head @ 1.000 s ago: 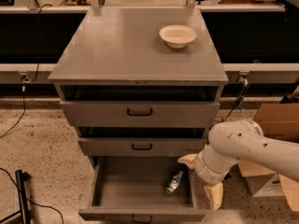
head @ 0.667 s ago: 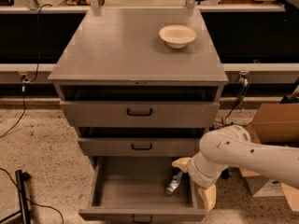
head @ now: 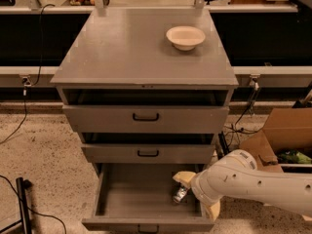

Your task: Pick redbull can from bottom drawer and place on counter

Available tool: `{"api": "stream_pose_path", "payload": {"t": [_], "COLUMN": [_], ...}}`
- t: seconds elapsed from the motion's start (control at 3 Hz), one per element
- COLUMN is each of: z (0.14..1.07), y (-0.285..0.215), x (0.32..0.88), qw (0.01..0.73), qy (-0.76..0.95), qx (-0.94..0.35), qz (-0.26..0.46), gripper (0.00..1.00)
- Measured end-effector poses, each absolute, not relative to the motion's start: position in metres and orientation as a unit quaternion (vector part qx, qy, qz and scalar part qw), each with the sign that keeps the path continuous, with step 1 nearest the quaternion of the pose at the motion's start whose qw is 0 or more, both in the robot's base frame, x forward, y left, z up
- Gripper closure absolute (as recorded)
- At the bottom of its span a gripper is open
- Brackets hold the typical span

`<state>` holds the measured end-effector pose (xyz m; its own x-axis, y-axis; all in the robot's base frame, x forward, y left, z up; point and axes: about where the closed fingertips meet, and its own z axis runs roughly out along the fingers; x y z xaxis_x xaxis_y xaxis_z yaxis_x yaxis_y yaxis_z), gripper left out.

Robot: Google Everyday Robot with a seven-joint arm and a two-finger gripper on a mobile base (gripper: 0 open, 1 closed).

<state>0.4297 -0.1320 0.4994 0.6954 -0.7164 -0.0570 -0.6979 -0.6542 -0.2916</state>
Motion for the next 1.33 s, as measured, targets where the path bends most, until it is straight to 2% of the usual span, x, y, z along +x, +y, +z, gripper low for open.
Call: {"api": "stream_pose_path", "payload": {"t": [0.67, 1.33], "z": [0.444, 0.391], "y": [-0.103, -0.094], "x": [0.439, 0.458], "qw": [0.109, 0.086], "qy": [0.349, 0.261], "qx": [-0.931, -0.961], "qz": [-0.004, -0.033], "gripper": [0.00, 0.00]}}
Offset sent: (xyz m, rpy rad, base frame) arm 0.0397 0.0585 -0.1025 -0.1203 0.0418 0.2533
